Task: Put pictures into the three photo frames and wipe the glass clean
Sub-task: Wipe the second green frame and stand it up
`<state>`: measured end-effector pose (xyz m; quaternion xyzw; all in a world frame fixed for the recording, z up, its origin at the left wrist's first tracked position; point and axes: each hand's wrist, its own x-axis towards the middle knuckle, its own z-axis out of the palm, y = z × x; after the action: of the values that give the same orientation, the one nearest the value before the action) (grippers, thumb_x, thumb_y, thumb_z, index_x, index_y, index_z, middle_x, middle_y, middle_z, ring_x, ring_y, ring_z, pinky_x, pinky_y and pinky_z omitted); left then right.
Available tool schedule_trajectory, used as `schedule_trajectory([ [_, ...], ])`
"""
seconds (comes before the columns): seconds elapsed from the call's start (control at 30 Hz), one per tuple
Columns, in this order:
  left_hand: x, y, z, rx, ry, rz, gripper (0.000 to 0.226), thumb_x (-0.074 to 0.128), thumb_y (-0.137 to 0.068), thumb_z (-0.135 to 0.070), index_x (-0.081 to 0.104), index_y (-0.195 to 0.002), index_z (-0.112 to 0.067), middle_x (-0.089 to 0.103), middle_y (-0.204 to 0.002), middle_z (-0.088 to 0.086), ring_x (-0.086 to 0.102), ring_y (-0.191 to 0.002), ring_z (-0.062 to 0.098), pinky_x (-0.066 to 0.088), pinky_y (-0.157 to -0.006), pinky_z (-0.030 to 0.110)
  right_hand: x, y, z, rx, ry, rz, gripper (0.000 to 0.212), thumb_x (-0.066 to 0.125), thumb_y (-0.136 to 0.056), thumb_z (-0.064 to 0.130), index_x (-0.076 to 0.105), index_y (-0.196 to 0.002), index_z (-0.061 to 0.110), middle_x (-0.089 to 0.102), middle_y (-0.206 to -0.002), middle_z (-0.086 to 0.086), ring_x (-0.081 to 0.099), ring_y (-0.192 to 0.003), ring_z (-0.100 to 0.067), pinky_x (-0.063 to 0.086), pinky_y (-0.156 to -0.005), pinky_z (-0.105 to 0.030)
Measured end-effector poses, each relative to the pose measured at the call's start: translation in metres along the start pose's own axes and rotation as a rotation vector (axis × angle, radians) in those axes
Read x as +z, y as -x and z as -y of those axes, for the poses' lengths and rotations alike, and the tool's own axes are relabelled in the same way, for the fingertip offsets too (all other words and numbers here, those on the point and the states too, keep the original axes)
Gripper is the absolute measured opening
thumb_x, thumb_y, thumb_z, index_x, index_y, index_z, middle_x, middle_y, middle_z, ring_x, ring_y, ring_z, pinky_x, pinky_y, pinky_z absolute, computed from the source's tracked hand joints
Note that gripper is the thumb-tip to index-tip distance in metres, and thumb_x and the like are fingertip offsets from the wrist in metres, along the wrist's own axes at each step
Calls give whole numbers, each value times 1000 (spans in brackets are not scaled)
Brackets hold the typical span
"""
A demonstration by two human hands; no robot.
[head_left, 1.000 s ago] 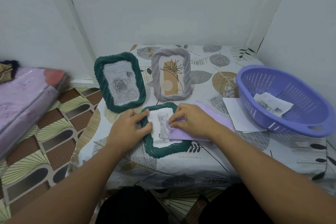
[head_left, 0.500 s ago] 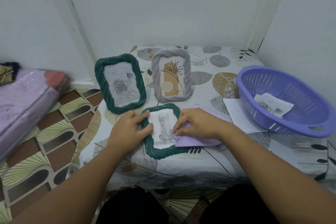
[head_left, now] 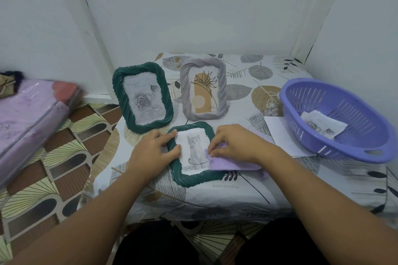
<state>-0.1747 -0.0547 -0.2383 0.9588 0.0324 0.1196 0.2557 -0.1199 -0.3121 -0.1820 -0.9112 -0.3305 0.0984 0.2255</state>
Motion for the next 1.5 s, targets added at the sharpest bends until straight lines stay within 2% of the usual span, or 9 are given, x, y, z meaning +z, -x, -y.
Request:
schedule_trajectory([
  [0.1, 0, 0, 0, 3, 2, -2, 55, 61, -87, -60, 59, -138, -41, 50, -98, -13, 48, -97, 8, 47, -85, 33, 5, -1, 5, 8, 29, -49, 9, 74, -89, 34, 81, -94, 32, 56, -88, 14, 53, -83, -2, 44, -80, -27],
  [0.23, 1, 0, -1, 2, 4, -6, 53, 63, -88, -57, 59, -138, -41, 49, -97, -14, 48, -96, 7, 45, -83, 32, -7, 8, -1, 3, -78, 153, 6, 77, -87, 35, 81, -91, 35, 62, -90, 18, 57, -89, 6, 43, -82, -16],
  [0.43, 0, 0, -1, 0, 8, -13, 53, 63, -88, -56, 59, -138, -40, 47, -94, -15, 47, -94, 7, 44, -81, 32, 7, -2, 3, 5, 7, -51, 8, 75, -88, 33, 81, -92, 33, 55, -85, 15, 53, -81, 4, 40, -76, -25],
  [0.57, 1, 0, 0, 3, 4, -9, 53, 63, -88, -57, 59, -139, -40, 47, -93, -15, 47, -94, 7, 45, -81, 32, -3, 9, -1, 13, -135, 140, 7, 78, -86, 35, 81, -93, 35, 62, -93, 16, 60, -90, 3, 45, -83, -18],
  [0.77, 1, 0, 0, -1, 9, -9, 53, 63, -88, -57, 59, -138, -40, 49, -96, -14, 48, -94, 8, 46, -82, 34, 13, 0, 4, -6, -116, -48, 9, 77, -88, 33, 81, -96, 32, 62, -95, 10, 59, -90, -4, 49, -90, -34],
  [0.93, 0, 1, -1, 4, 11, -13, 53, 63, -88, -56, 59, -138, -41, 49, -94, -14, 48, -94, 7, 45, -80, 32, -2, 10, 1, -26, -170, 167, 9, 78, -88, 34, 81, -96, 35, 64, -95, 9, 60, -91, -2, 46, -86, -20],
  [1.13, 1, 0, 0, -1, -1, -8, 53, 63, -88, -57, 59, -138, -41, 50, -97, -13, 48, -96, 8, 47, -83, 34, 12, 2, 4, -14, -140, -40, 10, 77, -89, 32, 81, -97, 33, 62, -96, 10, 58, -91, -2, 47, -88, -26],
  [1.3, 1, 0, 0, -3, 12, -8, 54, 62, -87, -57, 59, -138, -41, 51, -98, -14, 49, -96, 6, 47, -84, 33, -3, 10, 1, -30, -154, 142, 9, 77, -88, 32, 82, -96, 34, 64, -95, 9, 59, -89, 0, 42, -80, -11],
  [1.5, 1, 0, 0, -4, 12, -8, 54, 64, -87, -56, 59, -138, -40, 51, -98, -12, 49, -96, 7, 45, -82, 32, 12, 0, 9, -33, -164, 13, 9, 77, -88, 32, 82, -96, 32, 63, -96, 9, 59, -91, -2, 48, -88, -27],
])
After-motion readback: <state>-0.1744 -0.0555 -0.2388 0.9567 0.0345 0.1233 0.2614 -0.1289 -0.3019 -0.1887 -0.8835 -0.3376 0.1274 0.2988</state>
